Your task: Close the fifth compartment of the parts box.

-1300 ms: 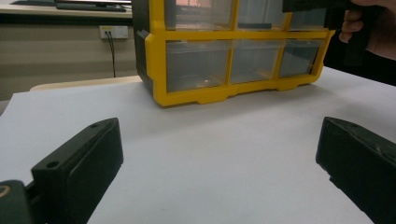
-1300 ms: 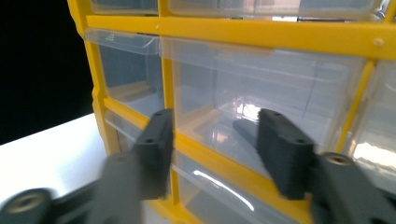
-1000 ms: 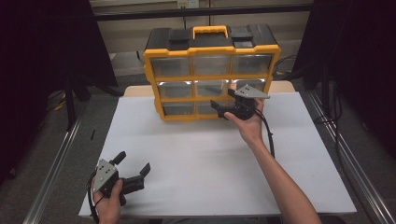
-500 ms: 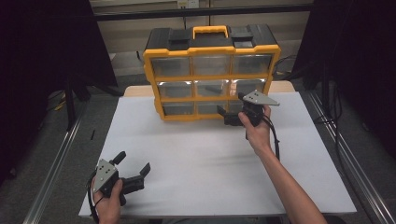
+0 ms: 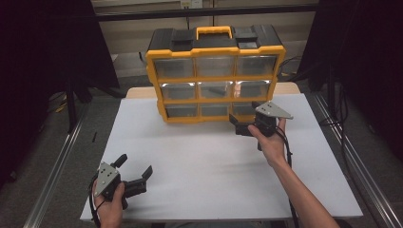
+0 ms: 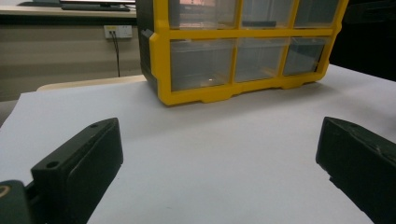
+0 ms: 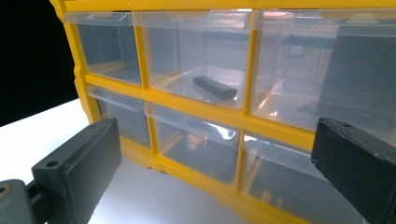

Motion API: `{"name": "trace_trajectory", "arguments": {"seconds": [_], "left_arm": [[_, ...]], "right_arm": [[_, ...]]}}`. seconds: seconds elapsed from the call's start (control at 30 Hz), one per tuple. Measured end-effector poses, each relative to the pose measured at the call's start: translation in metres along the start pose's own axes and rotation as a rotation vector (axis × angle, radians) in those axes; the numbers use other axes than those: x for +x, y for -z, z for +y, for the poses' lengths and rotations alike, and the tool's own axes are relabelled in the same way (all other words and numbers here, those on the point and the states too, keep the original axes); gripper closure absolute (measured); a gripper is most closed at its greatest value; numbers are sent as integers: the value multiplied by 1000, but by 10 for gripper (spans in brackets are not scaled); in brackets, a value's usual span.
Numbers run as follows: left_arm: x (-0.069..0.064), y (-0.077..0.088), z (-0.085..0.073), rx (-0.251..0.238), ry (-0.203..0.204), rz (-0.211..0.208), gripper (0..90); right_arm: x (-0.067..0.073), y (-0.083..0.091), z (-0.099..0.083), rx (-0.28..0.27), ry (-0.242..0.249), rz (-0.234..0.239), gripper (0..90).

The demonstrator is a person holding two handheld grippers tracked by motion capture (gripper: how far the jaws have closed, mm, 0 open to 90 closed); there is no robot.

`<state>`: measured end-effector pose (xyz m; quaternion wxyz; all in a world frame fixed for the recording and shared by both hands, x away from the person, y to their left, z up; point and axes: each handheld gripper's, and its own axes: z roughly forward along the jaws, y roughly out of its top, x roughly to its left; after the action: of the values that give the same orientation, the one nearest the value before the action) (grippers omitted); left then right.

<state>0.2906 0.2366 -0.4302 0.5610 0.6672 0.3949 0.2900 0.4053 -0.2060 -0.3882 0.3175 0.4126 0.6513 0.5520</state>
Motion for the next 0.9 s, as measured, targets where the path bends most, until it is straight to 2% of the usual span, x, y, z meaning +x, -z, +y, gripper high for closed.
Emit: {"name": "trace_trajectory", "arguments": {"seconds": [0.07,0.23,0.37,0.63,0.9], "left_arm": [[0,0,0,-1,1,2,11],[-1,-1,0,2,-6,3,11],[-1,-1,-1,6,-6,11,11],[-1,0,-1,2,-5,33,11],[-2,1,-2,2,-12,35,9]], "right_arm": [[0,4,-1,-1,9,-2,12],[-2,16,-6,-2,-14,-6,12],[-2,24,-7,-3,3,-5,12],[2,38,-13,-15,-17,-2,13],[1,57,-20,-31,-24,-24,12]]}}
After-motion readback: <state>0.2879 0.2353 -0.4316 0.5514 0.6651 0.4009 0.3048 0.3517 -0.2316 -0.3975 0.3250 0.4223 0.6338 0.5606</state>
